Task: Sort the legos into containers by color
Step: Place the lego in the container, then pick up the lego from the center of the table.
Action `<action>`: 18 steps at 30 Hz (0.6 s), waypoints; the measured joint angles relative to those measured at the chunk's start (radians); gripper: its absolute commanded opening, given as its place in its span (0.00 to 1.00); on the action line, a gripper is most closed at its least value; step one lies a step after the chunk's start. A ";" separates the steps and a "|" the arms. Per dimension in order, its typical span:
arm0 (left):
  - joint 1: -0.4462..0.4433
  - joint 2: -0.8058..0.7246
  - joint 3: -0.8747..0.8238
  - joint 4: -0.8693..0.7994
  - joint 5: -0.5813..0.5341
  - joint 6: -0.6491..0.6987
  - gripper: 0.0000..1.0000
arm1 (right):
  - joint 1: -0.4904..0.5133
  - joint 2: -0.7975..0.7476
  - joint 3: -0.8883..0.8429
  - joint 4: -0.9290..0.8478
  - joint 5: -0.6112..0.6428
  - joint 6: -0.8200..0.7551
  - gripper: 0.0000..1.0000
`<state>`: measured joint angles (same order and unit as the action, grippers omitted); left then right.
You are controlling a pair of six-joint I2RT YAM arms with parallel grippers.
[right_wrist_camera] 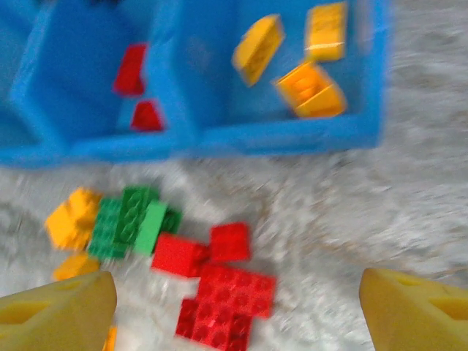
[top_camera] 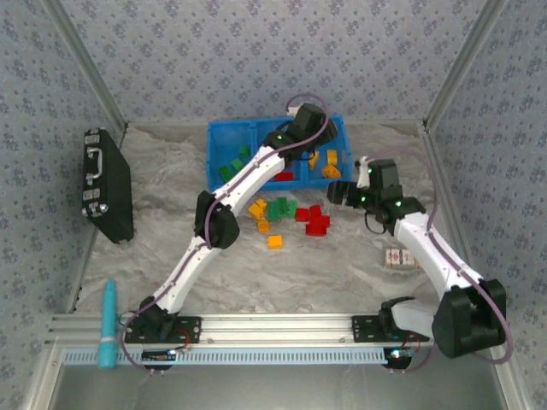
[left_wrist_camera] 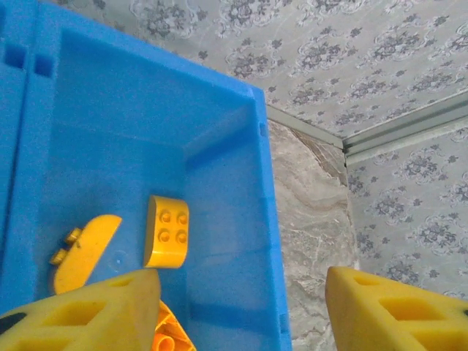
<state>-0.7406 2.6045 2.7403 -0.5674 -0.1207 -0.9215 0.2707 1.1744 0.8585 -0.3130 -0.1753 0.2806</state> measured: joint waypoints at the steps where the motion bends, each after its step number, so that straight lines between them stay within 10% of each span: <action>1: 0.007 -0.014 0.000 -0.015 0.000 0.026 0.67 | 0.038 -0.024 -0.026 0.000 0.001 -0.013 0.89; 6: 0.090 -0.245 -0.074 -0.127 -0.003 0.209 0.75 | 0.208 -0.119 -0.113 -0.042 0.006 -0.026 0.89; 18: 0.481 -1.236 -1.066 -0.011 0.005 0.449 0.95 | 0.588 0.188 0.022 -0.085 0.123 0.220 0.99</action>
<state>-0.2592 1.3689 1.6741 -0.5785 -0.1158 -0.4728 0.8589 1.3628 0.8806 -0.3981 -0.0525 0.5003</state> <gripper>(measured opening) 0.936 0.973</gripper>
